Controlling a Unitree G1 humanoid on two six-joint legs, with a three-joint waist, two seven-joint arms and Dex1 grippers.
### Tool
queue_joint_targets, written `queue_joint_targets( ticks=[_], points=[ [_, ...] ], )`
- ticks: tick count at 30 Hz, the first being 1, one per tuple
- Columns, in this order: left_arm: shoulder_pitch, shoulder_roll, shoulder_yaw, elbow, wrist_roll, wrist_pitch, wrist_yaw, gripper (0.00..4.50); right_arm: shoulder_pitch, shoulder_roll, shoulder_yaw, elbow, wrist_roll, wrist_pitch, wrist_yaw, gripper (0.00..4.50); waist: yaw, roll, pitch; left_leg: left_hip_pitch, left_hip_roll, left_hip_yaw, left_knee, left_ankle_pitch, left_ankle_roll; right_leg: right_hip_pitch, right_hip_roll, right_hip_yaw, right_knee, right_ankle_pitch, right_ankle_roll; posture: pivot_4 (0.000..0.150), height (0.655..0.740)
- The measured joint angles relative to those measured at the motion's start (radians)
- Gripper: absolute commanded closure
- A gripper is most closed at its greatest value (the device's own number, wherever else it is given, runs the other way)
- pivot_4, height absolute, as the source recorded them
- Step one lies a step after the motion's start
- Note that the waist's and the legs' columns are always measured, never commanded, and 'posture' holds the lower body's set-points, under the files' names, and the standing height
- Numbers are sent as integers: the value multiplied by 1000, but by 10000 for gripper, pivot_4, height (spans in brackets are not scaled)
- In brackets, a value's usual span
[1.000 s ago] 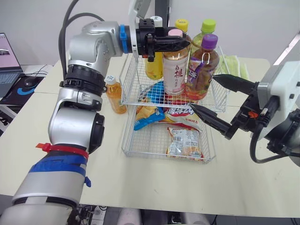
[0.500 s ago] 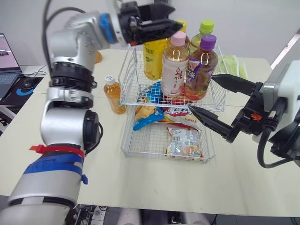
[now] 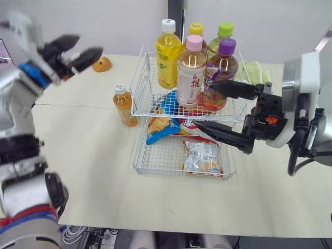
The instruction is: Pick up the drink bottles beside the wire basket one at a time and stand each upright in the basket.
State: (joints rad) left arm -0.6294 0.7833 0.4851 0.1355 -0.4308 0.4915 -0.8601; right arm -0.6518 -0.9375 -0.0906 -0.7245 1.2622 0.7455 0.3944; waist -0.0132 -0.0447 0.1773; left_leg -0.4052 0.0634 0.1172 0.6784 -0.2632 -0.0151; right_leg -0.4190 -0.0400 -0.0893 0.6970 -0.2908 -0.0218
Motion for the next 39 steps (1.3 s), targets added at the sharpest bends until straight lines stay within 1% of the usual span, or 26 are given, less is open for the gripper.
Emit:
queue_joint_targets(
  ticks=[1, 2, 5, 7, 8, 10, 14, 19, 23, 26, 28, 30, 32, 37, 39],
  points=[
    [83, -17, 37, -46, -8, 7, 17, 993, -7, 10, 7, 12, -15, -4, 21, 0, 2, 0, 0, 0, 0, 0, 0, 0, 0, 0, 0, -1, 0, 0, 0, 1500, 7400],
    [190, -56, 95, -121, -29, 23, 53, 993, -22, 29, 23, 35, -29, -5, 48, 0, 1, 0, 0, 0, 0, 0, 0, 0, 0, 0, 0, 0, 0, 0, 0, 1500, 7400],
    [473, -203, 219, -360, -106, 71, 147, 993, -68, 71, 63, 95, -84, -9, 123, 0, 5, -2, -1, 1, 0, -1, 0, 0, 1, 3, -1, -1, -1, 0, 0, 1500, 7400],
    [638, -303, 261, -487, -147, 81, 195, 993, -87, 91, 82, 130, -133, -15, 169, 0, 7, -3, -2, 6, 0, -3, 0, -1, 1, 9, -1, -3, -2, 0, 0, 1500, 7400],
    [703, -335, 275, -536, -162, 82, 217, 993, -93, 101, 91, 147, -154, -16, 188, 0, 11, -3, -2, 7, 0, -3, 0, -1, 2, 10, -1, -4, -2, 0, 0, 1500, 7400],
    [766, -356, 293, -587, -179, 80, 247, 993, -107, 122, 105, 171, -186, -17, 216, 0, 18, -4, -2, 7, 0, -5, 0, -3, 5, 11, -1, -5, -2, 0, 0, 1500, 7400],
    [813, -388, 292, -677, -219, 66, 306, 993, -118, 149, 113, 205, -232, -19, 268, 0, 21, -4, -3, 9, -1, -6, 0, -3, 6, 14, -1, -5, -1, 0, 0, 1500, 7400],
    [748, -362, 222, -674, -234, 65, 350, 993, -126, 171, 112, 227, -279, -18, 298, 0, 18, -3, -3, 9, 0, -6, 0, -3, 6, 13, 0, -5, -1, 0, 0, 1500, 7400],
    [635, -315, 132, -617, -220, 57, 369, 993, -124, 172, 101, 215, -298, -4, 280, 0, 16, -3, -3, 9, 0, -5, 0, -3, 6, 13, 0, -5, -1, 0, 0, 1500, 7400],
    [548, -301, 42, -544, -186, 45, 370, 993, -112, 162, 70, 188, -298, 18, 249, 0, 14, -3, -3, 8, 0, -5, 0, -3, 6, 13, 0, -5, -1, 0, 0, 1500, 7400],
    [449, -293, -25, -472, -158, 41, 370, 993, -98, 151, 44, 157, -296, 41, 216, 0, 16, -3, -3, 8, 0, -5, 0, -3, 6, 13, 0, -6, -1, 0, 0, 1500, 7400],
    [390, -283, -69, -423, -134, 25, 369, 993, -82, 144, 23, 133, -290, 55, 195, 0, 15, -3, -3, 8, -1, -5, 0, -3, 6, 13, 0, -5, -2, 0, 0, 1500, 7400],
    [294, -279, -121, -332, -92, 0, 369, 993, -60, 132, -8, 108, -275, 79, 165, 0, 15, -3, -3, 8, -1, -5, 0, -3, 6, 13, 0, -5, -2, 0, 0, 1500, 7400],
    [126, -281, -219, -143, -2, -62, 372, 993, -28, 112, -59, 49, -225, 117, 99, 0, 12, -2, -3, 8, 0, -5, -1, -3, 6, 12, 0, -5, -2, 0, 0, 1500, 7400],
    [89, -282, -243, -86, 24, -84, 373, 993, -24, 105, -74, 26, -208, 126, 78, 0, 10, -2, -3, 8, 0, -4, -1, -3, 6, 12, 0, -4, -2, 0, 0, 1500, 7400]
  ],
)
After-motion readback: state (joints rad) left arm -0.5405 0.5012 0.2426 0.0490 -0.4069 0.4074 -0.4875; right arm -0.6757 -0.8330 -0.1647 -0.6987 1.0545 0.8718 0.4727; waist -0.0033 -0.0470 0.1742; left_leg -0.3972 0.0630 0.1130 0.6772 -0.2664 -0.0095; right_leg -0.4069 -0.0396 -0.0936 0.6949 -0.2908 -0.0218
